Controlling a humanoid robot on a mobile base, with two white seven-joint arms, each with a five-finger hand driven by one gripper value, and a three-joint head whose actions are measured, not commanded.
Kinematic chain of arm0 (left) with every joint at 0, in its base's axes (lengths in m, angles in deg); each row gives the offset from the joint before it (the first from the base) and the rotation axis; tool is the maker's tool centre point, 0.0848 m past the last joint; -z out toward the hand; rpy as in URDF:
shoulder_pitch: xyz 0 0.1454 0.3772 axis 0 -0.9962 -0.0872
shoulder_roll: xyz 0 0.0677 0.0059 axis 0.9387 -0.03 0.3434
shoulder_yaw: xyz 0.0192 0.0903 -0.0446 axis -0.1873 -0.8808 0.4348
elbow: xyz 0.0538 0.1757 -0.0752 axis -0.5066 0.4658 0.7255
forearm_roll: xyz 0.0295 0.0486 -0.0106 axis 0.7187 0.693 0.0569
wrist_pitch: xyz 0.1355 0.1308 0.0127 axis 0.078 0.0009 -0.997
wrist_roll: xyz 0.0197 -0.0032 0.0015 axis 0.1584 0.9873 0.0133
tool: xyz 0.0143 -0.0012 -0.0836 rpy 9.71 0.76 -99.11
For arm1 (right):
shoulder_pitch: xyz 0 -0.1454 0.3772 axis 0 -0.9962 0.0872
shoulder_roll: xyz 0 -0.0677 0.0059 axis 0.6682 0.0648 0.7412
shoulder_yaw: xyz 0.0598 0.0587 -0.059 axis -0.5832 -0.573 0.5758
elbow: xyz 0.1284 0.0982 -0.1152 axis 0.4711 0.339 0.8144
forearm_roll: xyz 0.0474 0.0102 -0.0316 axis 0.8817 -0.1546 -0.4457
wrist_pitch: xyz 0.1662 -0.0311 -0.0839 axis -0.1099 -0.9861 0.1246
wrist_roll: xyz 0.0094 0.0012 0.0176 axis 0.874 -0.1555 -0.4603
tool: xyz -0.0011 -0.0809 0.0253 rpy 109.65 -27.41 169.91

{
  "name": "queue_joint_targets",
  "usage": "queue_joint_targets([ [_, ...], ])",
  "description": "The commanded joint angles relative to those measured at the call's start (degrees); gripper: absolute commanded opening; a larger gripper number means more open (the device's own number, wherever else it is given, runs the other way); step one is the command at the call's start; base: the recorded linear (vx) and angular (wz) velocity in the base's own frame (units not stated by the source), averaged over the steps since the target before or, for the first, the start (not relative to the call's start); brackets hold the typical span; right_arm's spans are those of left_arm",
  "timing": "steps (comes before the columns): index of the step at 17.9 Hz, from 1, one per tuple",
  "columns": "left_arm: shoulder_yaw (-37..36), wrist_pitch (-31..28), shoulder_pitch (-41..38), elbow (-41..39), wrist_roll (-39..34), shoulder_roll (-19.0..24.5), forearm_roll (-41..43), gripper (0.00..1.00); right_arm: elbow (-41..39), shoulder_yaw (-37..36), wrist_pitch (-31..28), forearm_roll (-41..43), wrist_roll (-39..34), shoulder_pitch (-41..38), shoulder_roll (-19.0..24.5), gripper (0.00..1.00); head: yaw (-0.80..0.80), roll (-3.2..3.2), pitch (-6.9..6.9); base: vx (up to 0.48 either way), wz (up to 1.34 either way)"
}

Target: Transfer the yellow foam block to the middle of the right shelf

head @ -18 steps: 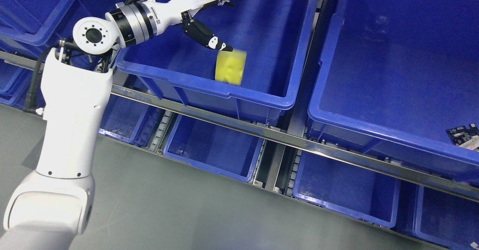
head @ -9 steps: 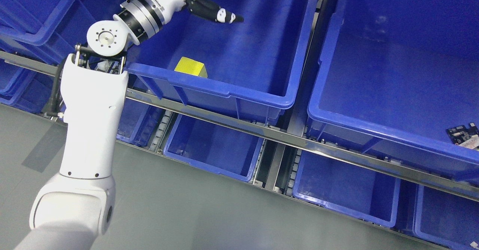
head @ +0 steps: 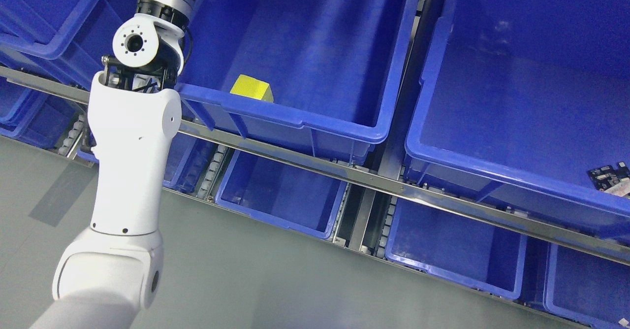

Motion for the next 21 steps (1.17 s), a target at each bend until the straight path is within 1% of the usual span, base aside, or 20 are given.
queue_joint_targets([
  [1,-2.45,-7.10,-3.84,-9.46,-0.87,-0.50,-8.03,1.00,-1.00,0.01,-0.05,-0.18,-0.04,-0.09,-1.00,1.00,0.00,0.00,0.00,0.000,0.00],
  [6,-1.13,-8.18,-12.89,-18.61,-0.52,-0.50,-8.13,1.00,-1.00,0.01,-0.05,-0.18,-0.04,-0.09,-1.00,1.00,0.00,0.00,0.00,0.000,0.00],
  [7,-0.87,-8.18,-13.69,-18.80,-0.52,-0.50,-8.04,1.00,-1.00,0.01,-0.05,-0.18,-0.04,-0.09,-1.00,1.00,0.00,0.00,0.00,0.000,0.00],
  [16,3.53,-8.35,-13.97,-18.80,-0.52,-0.50,-8.04,1.00,-1.00,0.01,-0.05,-0.18,-0.04,-0.09,-1.00,1.00,0.00,0.00,0.00,0.000,0.00],
  [18,3.70,-10.36,-13.97,-18.80,-0.52,-0.50,-8.04,1.00,-1.00,0.01,-0.05,-0.18,-0.04,-0.09,-1.00,1.00,0.00,0.00,0.00,0.000,0.00],
  [21,3.79,-11.34,-13.88,-18.80,-0.61,-0.50,-8.04,1.00,-1.00,0.01,-0.05,-0.18,-0.04,-0.09,-1.00,1.00,0.00,0.00,0.00,0.000,0.00],
])
